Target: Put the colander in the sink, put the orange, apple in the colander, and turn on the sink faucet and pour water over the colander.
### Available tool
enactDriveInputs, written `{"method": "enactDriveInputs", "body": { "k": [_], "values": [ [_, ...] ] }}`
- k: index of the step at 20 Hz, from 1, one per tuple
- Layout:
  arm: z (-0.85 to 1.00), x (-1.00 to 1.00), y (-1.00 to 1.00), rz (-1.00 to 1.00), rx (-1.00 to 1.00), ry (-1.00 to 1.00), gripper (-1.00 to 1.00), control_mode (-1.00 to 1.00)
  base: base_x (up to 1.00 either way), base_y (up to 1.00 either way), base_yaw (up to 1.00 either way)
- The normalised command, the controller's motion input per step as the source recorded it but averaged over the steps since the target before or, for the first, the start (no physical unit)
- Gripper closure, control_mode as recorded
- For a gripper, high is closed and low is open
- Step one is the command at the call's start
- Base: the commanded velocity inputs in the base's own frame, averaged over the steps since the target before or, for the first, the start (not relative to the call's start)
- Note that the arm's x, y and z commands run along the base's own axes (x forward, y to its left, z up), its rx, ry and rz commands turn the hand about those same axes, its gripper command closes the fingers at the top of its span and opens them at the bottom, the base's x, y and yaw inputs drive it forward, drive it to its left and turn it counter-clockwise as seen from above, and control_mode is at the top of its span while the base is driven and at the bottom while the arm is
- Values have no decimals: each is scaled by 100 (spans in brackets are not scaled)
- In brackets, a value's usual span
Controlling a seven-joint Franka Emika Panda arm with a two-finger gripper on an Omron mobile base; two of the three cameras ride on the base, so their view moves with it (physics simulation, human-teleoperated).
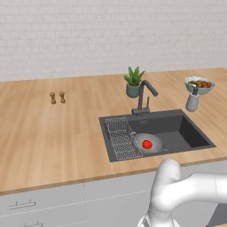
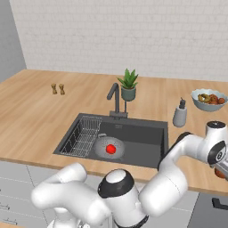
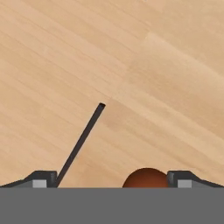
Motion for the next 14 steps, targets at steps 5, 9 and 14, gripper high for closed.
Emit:
{"method": "enactDriveInputs", "body": {
  "k": [5,9,14],
  "values": [
    [-23,4,-13,0,0,-6,-100,-100,0,0,0],
    [-3,17,0,2,1,-13,-100,-100,0,0,0],
    [-16,17,-2,1,0,-7,-100,-100,0,0,0]
  ]
}}
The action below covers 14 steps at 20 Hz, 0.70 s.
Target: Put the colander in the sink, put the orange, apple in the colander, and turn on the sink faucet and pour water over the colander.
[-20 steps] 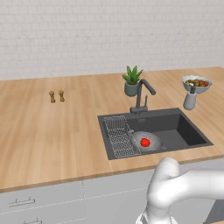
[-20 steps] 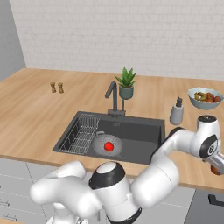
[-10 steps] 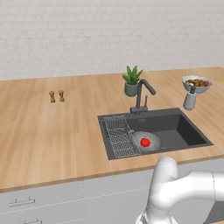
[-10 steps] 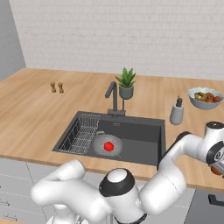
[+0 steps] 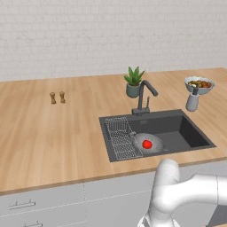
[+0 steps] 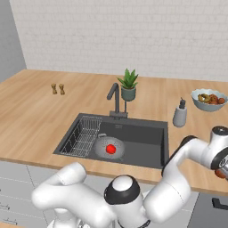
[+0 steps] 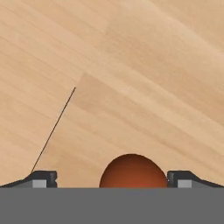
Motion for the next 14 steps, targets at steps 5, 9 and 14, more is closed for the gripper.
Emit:
{"method": "enactDriveInputs", "body": {
  "k": [5,9,14],
  "values": [
    [-32,31,-1,2,0,-1,-100,-100,0,0,0],
    [-23,33,-17,7,0,-7,-100,-100,0,0,0],
    [-34,19,-31,6,0,-4,-100,-100,0,0,0]
  ]
}}
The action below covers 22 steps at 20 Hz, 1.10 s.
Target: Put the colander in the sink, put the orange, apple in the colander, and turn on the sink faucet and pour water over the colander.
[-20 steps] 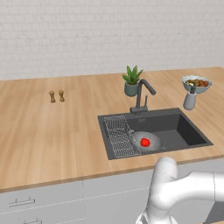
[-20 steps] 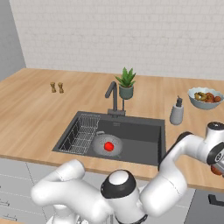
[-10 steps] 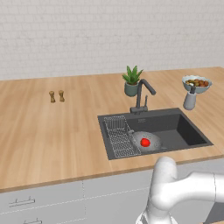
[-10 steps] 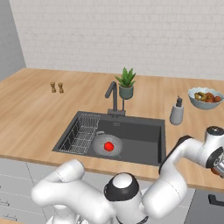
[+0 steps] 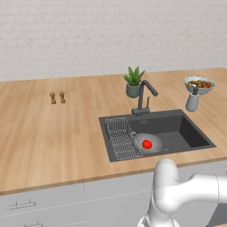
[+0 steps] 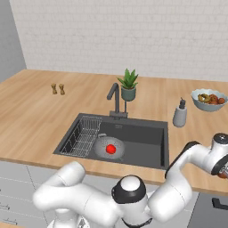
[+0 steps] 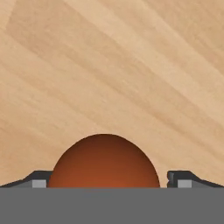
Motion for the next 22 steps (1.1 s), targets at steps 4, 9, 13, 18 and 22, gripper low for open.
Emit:
{"method": "enactDriveInputs", "body": {
  "k": [4,9,13,18,22],
  "values": [
    [-29,12,-1,2,0,-1,100,-100,0,0,0],
    [-3,-25,27,6,6,0,100,-100,0,0,0],
    [2,-30,99,26,-2,-21,100,-100,0,0,0],
    [9,-2,100,31,-8,-24,100,-100,0,0,0],
    [23,4,100,34,0,-6,100,-100,0,0,0]
  ]
}}
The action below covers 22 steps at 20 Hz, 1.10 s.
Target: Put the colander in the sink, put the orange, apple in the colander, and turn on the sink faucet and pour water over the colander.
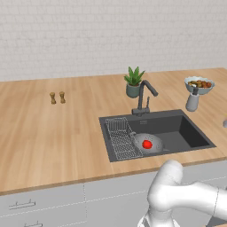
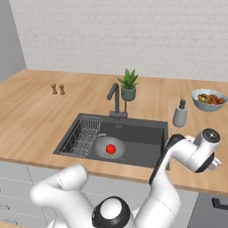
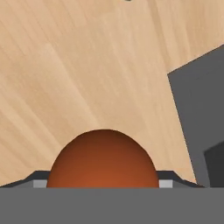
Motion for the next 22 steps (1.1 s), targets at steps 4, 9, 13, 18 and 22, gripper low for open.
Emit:
{"method": "enactDriveInputs", "body": {
  "k": [4,9,13,18,22],
  "values": [
    [43,24,100,43,0,21,100,-100,0,0,0],
    [17,17,100,42,0,11,100,-100,0,0,0],
    [0,31,97,41,3,0,100,-100,0,0,0],
    [-19,29,96,23,5,-7,100,-100,0,0,0],
    [-7,44,77,16,7,0,100,-100,0,0,0]
  ]
}}
